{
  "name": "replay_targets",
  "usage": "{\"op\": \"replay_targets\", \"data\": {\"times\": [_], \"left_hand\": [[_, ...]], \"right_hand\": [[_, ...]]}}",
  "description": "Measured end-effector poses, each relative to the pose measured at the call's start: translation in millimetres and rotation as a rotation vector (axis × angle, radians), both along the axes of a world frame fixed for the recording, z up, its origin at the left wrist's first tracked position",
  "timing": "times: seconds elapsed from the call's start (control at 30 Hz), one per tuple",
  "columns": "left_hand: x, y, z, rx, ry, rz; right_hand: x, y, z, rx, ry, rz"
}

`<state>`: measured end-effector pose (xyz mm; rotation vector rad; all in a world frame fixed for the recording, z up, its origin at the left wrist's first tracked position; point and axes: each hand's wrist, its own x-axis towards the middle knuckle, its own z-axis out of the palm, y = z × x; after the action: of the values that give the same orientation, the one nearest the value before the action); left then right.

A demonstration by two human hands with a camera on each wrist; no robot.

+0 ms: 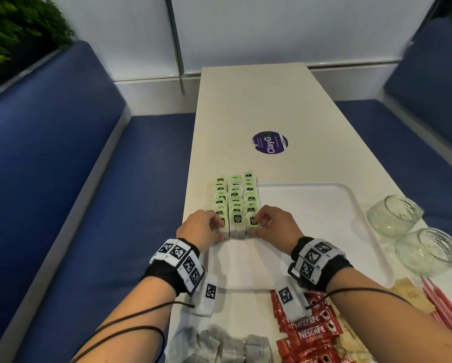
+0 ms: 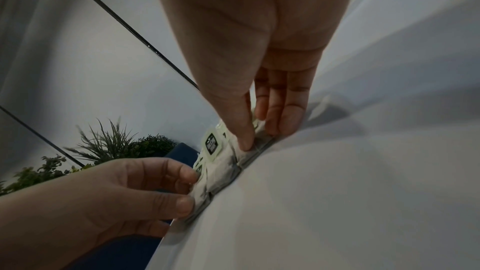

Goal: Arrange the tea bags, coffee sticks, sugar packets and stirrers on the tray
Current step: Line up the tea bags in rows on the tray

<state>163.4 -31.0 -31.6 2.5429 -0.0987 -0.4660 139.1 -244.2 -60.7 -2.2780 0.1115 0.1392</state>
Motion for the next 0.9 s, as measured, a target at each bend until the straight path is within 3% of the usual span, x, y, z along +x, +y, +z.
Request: {"op": "replay_targets", "data": {"times": [0.23,0.6,0.7,0.9], "left_hand": [[-25,1,18,-0.009,-0.044,-0.045],[-141,9,14,-0.115,0.026,-0.266],[-156,9,16,-0.044,0.074,-0.308],[-177,11,13,0.205,0.115,-0.453]], "right_hand": [[-32,-3,26,-0.015,-0.047,0.036],[-131,11,30,-0.020,0.079,0.189],[-148,17,34,-0.060,0.124,0.282],[-165,35,35,-0.340,0.252,0.560]]}}
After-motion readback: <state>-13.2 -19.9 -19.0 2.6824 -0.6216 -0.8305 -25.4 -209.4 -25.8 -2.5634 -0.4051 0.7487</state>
